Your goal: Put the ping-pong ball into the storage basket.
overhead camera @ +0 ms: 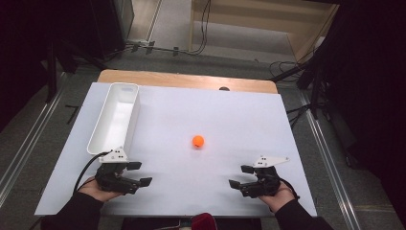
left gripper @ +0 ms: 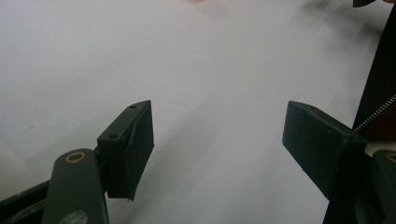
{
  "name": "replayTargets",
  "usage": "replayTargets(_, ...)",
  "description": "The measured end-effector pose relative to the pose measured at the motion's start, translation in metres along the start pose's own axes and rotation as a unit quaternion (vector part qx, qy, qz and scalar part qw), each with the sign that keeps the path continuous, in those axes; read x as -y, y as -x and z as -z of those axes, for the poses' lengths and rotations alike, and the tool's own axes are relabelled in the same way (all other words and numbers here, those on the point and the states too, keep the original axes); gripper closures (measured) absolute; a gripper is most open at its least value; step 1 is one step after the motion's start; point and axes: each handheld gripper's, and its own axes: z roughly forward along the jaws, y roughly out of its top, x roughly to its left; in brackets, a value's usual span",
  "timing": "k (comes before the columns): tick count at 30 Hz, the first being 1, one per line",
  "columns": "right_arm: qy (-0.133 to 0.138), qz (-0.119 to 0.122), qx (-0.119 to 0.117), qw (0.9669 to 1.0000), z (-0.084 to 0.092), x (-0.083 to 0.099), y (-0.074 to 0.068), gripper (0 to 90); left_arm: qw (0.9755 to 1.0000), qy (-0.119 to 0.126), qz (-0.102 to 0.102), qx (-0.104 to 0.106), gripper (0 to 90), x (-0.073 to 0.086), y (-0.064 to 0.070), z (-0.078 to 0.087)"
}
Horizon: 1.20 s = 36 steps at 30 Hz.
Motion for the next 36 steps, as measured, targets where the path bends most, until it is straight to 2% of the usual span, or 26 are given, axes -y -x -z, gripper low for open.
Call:
replayTargets(5, -0.006, 0.001, -0.001, 1.0, -0.0005, 0.0006, -0.0009, 19.5, 1.0, 0.001, -0.003, -0.003, 25.3, -0.0003, -0.0001, -0.0004)
replayTargets(10, -0.014, 0.029, 0.006, 0.9995, -0.003, 0.0026, -0.003, 19.5, 1.0, 0.002, -0.003, -0.005, 25.2, -0.0002, -0.0002, -0.0004)
replayTargets(13, -0.017, 0.036, 0.005, 0.9992, -0.0037, 0.003, -0.0038, 19.5, 1.0, 0.0, -0.004, -0.006, 25.3, -0.0001, -0.0005, -0.0004)
replayTargets(16, -0.016, 0.026, 0.005, 0.9995, -0.0031, 0.0028, -0.0041, 19.6, 1.0, 0.002, -0.003, -0.004, 25.3, -0.0003, -0.0002, -0.0011)
replayTargets(24, -0.014, 0.024, 0.008, 0.9996, -0.0029, 0.0036, -0.0016, 19.6, 1.0, 0.0, -0.008, -0.005, 25.3, -0.0025, 0.0008, -0.003)
replayTargets(36, -0.019, 0.03, 0.002, 0.9994, -0.0056, 0.002, -0.0031, 19.5, 0.9999, 0.003, -0.004, -0.013, 25.2, -0.0002, 0.0008, -0.001)
